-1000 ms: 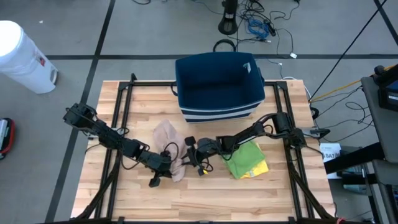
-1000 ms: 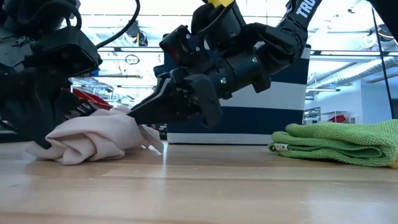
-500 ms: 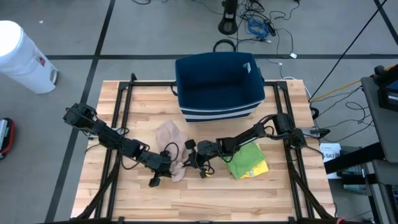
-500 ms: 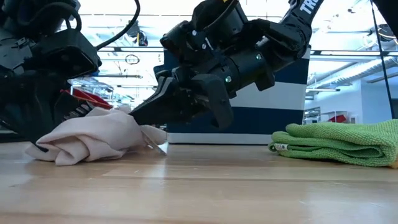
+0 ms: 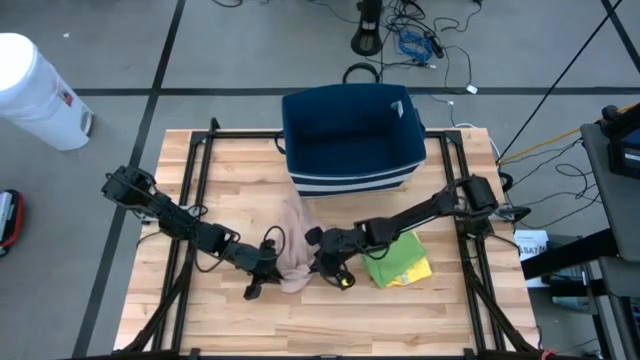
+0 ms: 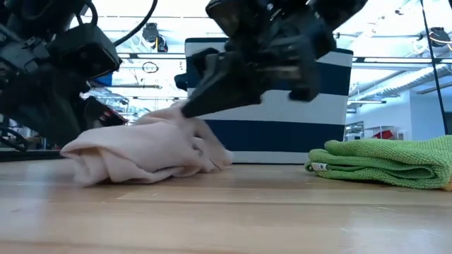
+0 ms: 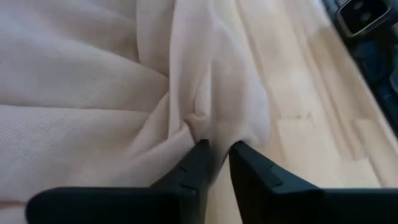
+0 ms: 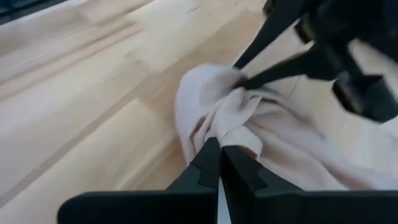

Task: Fold towel
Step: Fold the light brown towel

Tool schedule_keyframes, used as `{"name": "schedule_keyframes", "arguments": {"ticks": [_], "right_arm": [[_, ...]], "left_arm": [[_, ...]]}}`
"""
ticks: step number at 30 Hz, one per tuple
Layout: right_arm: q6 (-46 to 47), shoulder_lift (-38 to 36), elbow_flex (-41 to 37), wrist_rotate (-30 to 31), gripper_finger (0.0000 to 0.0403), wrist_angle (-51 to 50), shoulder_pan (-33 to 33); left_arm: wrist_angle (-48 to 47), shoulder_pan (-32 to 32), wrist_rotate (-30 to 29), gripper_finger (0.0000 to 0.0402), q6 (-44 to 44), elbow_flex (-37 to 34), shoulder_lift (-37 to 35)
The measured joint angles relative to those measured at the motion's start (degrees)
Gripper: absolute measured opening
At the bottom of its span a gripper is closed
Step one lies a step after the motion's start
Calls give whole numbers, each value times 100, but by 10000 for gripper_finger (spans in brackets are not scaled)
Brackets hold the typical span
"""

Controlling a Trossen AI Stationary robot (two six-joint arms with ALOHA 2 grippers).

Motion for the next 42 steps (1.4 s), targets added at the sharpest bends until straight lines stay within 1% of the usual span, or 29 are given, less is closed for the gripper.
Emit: {"name": "schedule_keyframes", "arguments": {"ticks": [4,8,11,19,23,26,31,37,39,42], "right_arm": [[123,-185,2,-371,0,-700,-4],[207,-183,2,-723,2,-1056,0],[330,-113,-2,-1017,17,-1166,0],[498,8,0,-1016,79,-1089,37],[517,7,0,-1012,95,-1098,33],[550,-5,0,-936,95,-1050,33],[524,-7,0,-362,78,-1167,31],[503,-11,0,-406,56,-1460,-63],[510,-11,0,-419,54,-1533,-92],[508,-43,0,-614,58,-1579,-130]], "left_arm": [[217,0,-2,100,88,4,0],[205,4,0,120,88,4,0],[206,4,-1,131,84,4,0],[252,4,-26,136,84,4,0],[321,4,-33,136,88,7,0],[315,4,-68,136,115,7,0],[311,4,-90,136,134,7,0],[309,4,-119,136,235,7,0],[304,4,-166,136,267,7,0],[304,4,-217,136,326,7,0]]}}
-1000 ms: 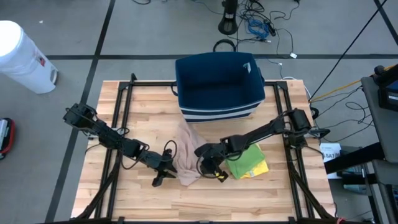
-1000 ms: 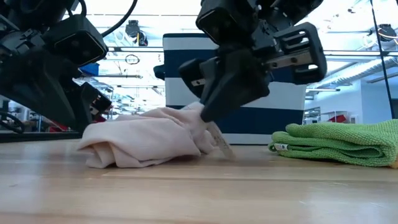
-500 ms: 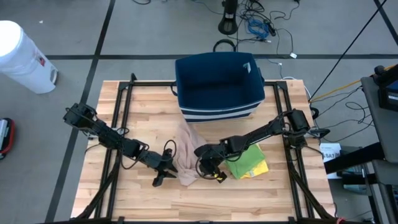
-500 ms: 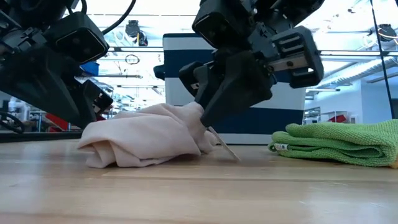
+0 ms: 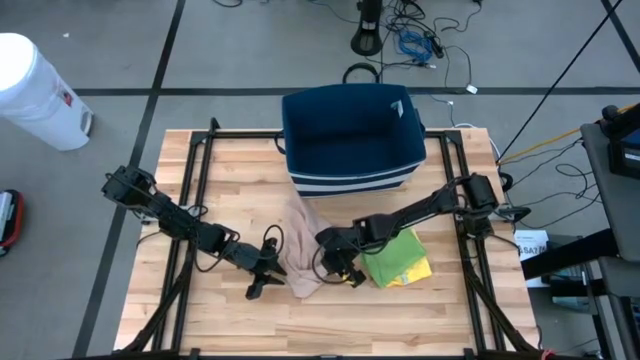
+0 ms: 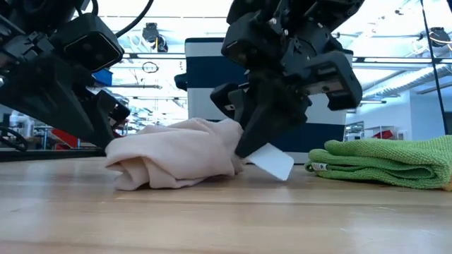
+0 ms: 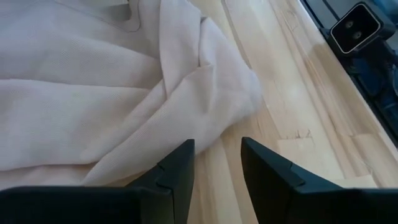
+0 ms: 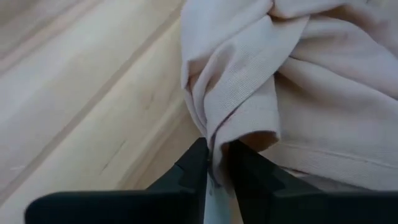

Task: Fold towel
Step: Fold the light brown towel

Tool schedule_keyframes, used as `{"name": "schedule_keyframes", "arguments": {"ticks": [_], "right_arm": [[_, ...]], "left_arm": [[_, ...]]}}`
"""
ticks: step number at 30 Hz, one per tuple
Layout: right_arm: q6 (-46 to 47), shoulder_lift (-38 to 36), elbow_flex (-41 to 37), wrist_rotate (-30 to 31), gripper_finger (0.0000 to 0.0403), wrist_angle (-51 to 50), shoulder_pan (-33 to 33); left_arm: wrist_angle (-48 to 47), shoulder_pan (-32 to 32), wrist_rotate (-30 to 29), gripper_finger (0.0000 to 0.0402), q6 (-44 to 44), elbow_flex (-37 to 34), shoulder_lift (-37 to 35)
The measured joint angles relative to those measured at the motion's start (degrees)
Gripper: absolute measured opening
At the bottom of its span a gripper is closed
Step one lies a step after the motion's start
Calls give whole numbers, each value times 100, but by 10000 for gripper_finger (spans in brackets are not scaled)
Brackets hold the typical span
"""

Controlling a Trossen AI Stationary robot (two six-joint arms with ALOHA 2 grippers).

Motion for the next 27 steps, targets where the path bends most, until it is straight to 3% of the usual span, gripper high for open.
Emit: {"name": "schedule_keyframes", "arguments": {"ticks": [13,27], "right_arm": [[-152,-403,4,-99,92,-149,-79],[-59,-259,0,-116,56,-198,-77]], "left_arm": [[1,0,-99,136,36,0,0],[12,0,-135,136,25,2,0]]}}
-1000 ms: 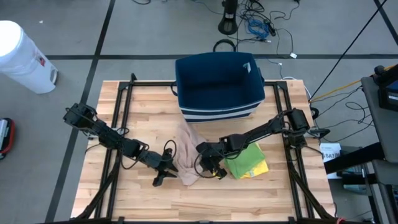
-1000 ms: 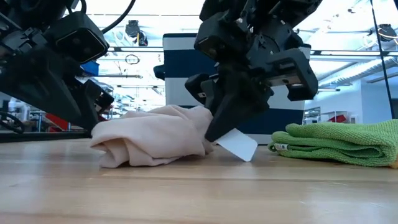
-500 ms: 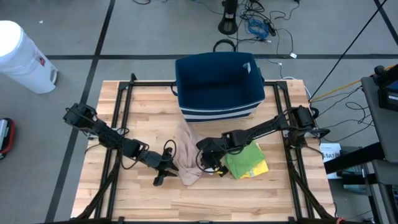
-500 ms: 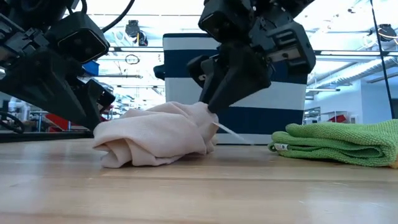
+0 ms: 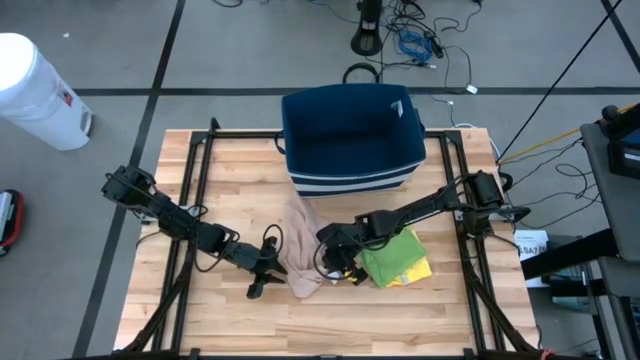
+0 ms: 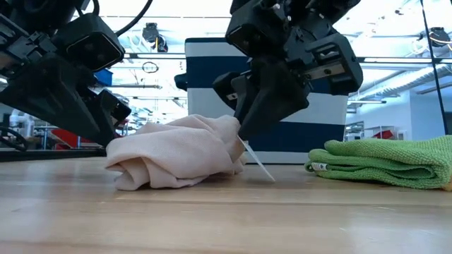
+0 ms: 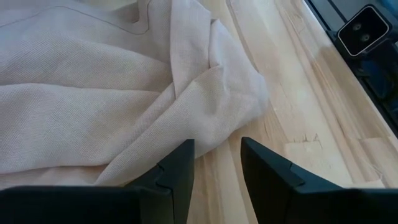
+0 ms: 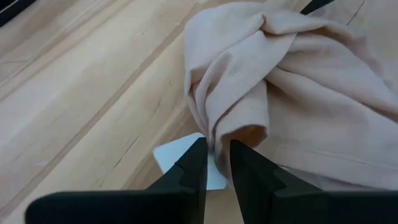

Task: Fold towel
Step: Fold the light brown towel

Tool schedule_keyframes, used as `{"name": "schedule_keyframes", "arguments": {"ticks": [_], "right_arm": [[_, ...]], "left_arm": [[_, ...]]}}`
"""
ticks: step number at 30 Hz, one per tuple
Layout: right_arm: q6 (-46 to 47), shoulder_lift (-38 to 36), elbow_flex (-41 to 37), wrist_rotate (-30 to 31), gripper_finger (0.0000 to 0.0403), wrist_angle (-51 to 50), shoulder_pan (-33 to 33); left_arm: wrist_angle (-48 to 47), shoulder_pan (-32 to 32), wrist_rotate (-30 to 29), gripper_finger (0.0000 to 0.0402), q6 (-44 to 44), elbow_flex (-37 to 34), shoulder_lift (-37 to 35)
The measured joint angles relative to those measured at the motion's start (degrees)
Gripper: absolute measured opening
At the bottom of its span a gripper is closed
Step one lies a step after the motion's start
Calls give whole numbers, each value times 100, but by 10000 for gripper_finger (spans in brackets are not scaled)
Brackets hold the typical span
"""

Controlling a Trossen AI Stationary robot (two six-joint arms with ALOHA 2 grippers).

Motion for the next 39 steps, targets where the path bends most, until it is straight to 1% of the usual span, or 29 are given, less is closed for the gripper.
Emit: {"name": "schedule_keyframes", "arguments": {"ticks": [8,13,19,28,33,36,39], "right_arm": [[-77,0,0,-10,56,20,0],[-85,0,0,-302,58,19,-63],[-84,0,0,-302,69,-5,-162],[-132,-53,0,-304,70,20,-216],[-253,-168,0,-308,55,7,-216],[-260,-196,0,-450,40,15,-221],[-258,-201,0,-457,23,20,-219]], "left_arm": [[13,0,0,136,-22,0,0],[11,0,0,136,-9,0,0],[11,0,0,136,-5,0,0],[10,0,0,136,34,0,0],[6,0,-69,136,39,0,0],[7,0,-79,136,41,0,0],[7,0,-79,136,47,0,0]]}}
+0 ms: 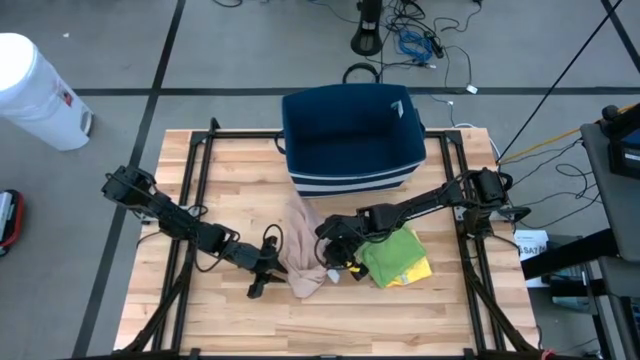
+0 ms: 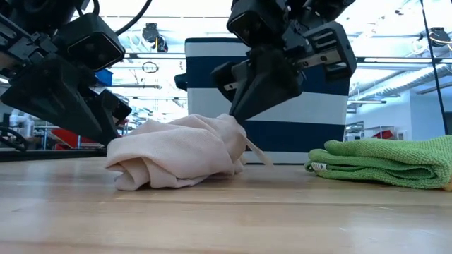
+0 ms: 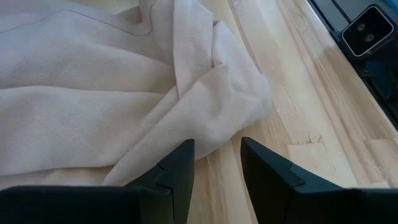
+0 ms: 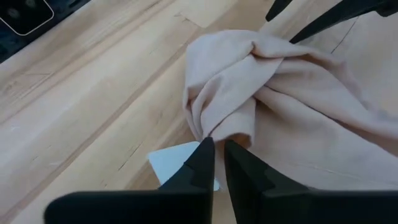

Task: Fold towel
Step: Fold the light brown towel

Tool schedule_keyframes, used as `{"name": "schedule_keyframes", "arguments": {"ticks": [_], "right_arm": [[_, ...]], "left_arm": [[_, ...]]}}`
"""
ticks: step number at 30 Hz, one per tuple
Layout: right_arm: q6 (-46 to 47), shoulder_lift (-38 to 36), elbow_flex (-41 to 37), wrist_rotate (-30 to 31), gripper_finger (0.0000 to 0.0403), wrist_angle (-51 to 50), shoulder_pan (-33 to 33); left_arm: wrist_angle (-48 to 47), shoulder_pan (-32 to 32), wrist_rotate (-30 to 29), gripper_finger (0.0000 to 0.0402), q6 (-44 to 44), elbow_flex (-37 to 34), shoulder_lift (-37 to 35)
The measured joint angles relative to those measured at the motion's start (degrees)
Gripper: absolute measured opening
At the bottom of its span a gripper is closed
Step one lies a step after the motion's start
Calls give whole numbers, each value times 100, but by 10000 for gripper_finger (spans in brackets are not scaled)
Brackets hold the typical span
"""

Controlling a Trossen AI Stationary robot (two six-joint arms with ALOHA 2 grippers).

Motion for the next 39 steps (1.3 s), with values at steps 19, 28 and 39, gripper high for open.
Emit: {"name": "schedule_keyframes", "arguments": {"ticks": [19,28,39], "right_arm": [[481,2,0,-333,119,-32,4],[493,53,0,-411,87,22,7],[480,254,4,-386,75,175,3]], "left_arm": [[2,0,-4,136,-36,0,0],[2,0,-52,136,-17,0,0],[7,0,-52,136,-17,0,0]]}}
